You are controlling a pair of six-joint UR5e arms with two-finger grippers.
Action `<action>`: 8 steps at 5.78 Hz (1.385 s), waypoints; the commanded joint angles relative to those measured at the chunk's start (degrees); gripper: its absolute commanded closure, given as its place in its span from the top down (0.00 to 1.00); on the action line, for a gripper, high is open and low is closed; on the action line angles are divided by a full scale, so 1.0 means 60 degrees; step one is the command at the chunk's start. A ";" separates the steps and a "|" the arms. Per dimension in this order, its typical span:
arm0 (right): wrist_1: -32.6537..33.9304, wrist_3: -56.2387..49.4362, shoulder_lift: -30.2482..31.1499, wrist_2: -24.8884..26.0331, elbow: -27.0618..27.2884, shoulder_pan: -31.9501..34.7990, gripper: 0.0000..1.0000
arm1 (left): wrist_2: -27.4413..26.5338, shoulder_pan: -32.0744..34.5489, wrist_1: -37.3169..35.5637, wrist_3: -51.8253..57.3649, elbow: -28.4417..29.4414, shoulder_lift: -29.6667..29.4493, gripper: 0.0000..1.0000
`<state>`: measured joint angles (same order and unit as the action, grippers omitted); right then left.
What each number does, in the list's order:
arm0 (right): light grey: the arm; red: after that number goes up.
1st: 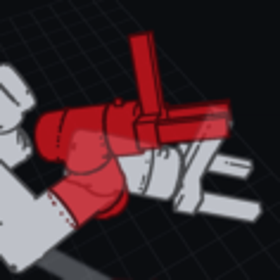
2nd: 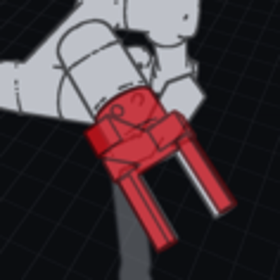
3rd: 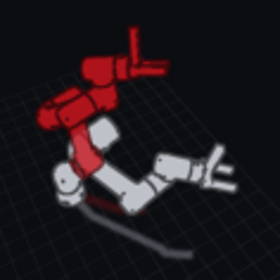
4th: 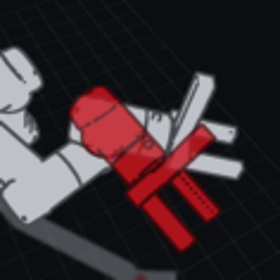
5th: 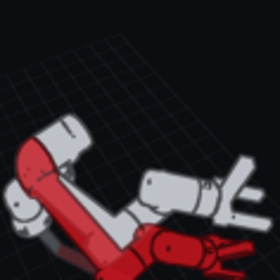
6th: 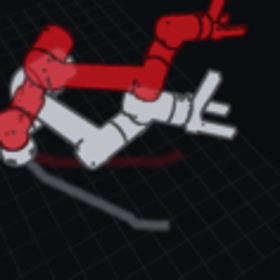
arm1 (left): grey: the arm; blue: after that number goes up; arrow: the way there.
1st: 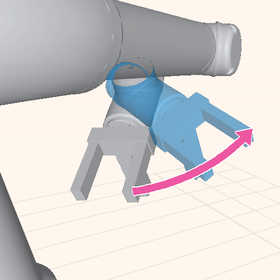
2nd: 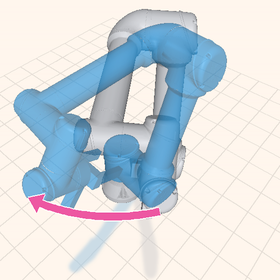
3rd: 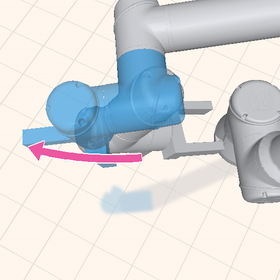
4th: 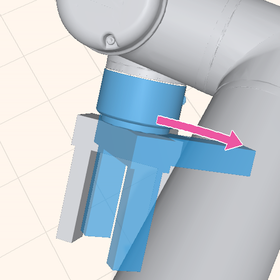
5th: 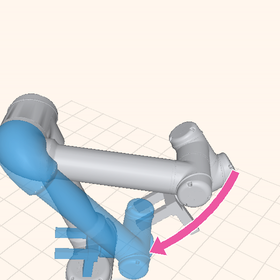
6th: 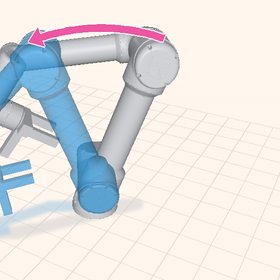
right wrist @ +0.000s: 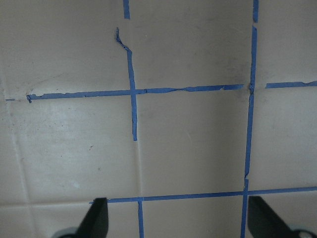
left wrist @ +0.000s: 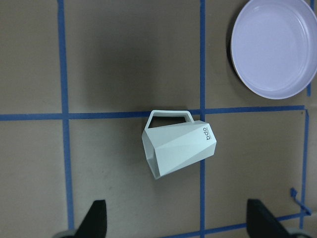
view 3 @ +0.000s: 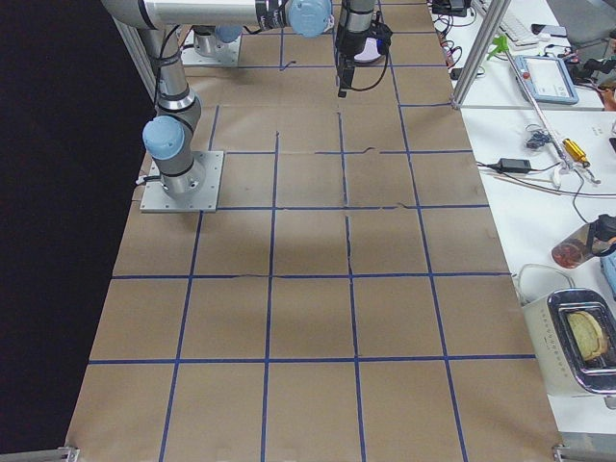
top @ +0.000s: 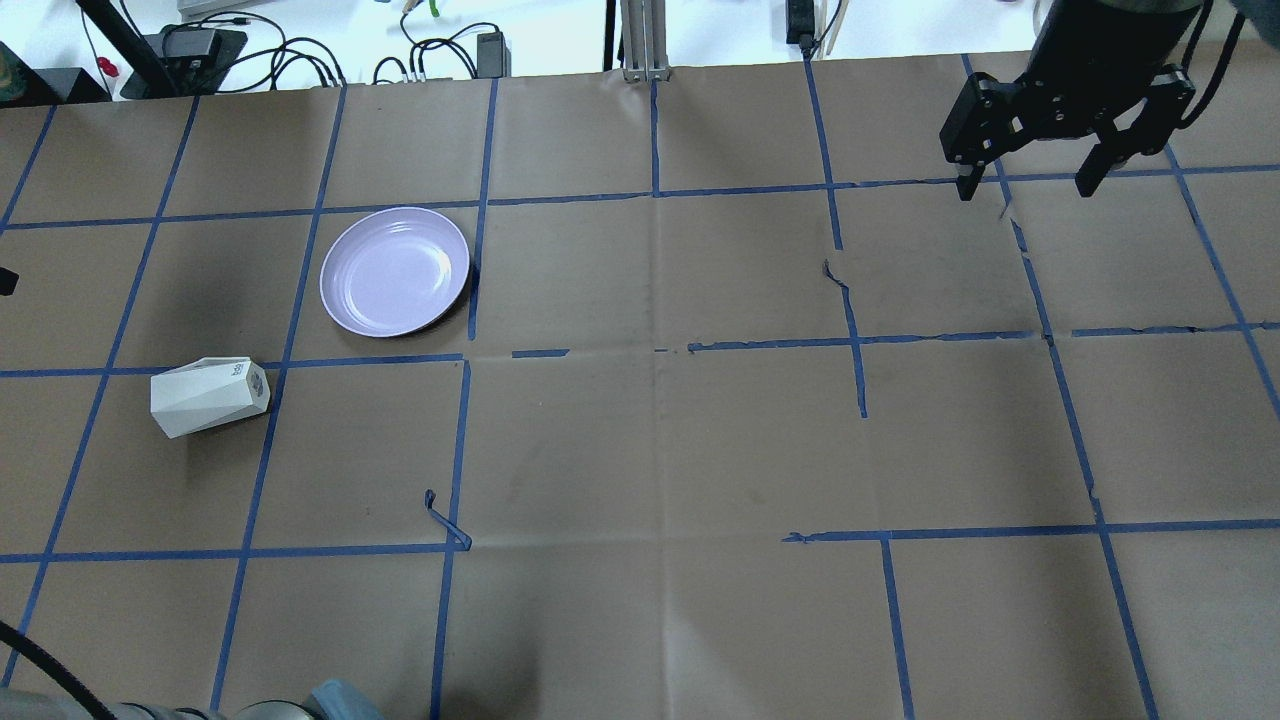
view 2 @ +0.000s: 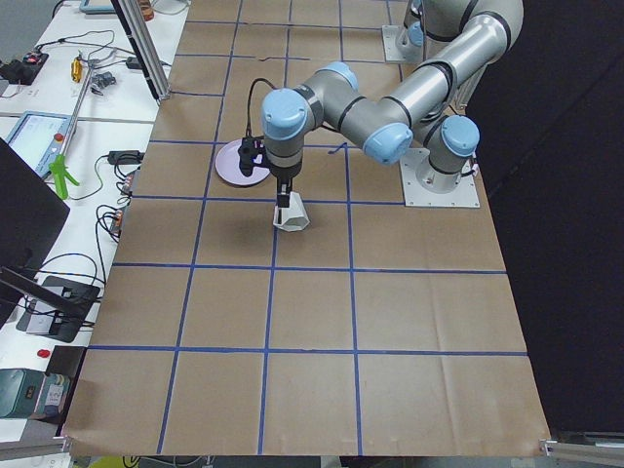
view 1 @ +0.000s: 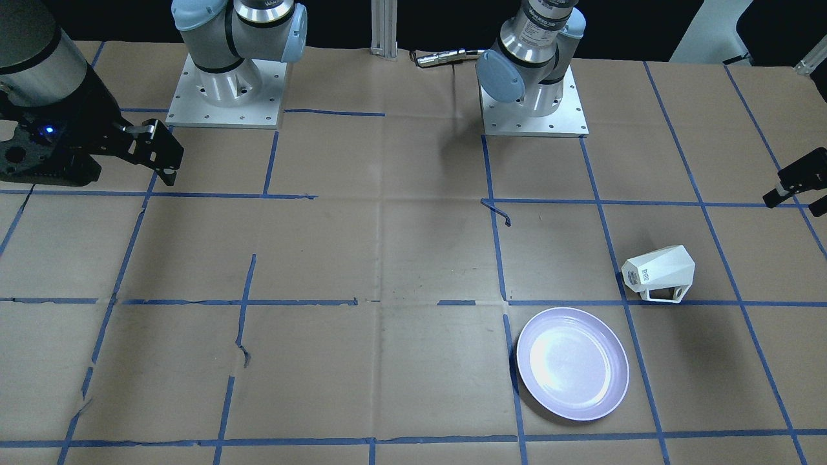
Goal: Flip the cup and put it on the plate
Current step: 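Swing the left gripper down beside the white mug lying on its side, then close the left gripper on the white mug's base end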
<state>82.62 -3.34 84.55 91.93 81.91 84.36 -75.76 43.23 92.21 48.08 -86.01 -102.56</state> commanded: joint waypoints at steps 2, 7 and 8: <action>0.0000 0.0000 0.0000 0.0000 0.0000 0.0003 1.00 | 0.3066 -0.1284 0.1879 0.2145 0.0010 -0.2453 0.99; 0.0000 0.0000 0.0000 0.0000 0.0000 0.0003 1.00 | 0.4916 -0.1624 0.4517 0.4937 -0.0223 -0.5096 0.99; 0.0000 0.0000 0.0000 0.0000 0.0000 0.0003 1.00 | 0.5110 -0.1610 0.4770 0.4951 -0.0225 -0.5128 0.99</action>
<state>82.62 -3.34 84.55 91.93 81.91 84.38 -46.75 33.51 118.91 77.56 -87.15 -132.74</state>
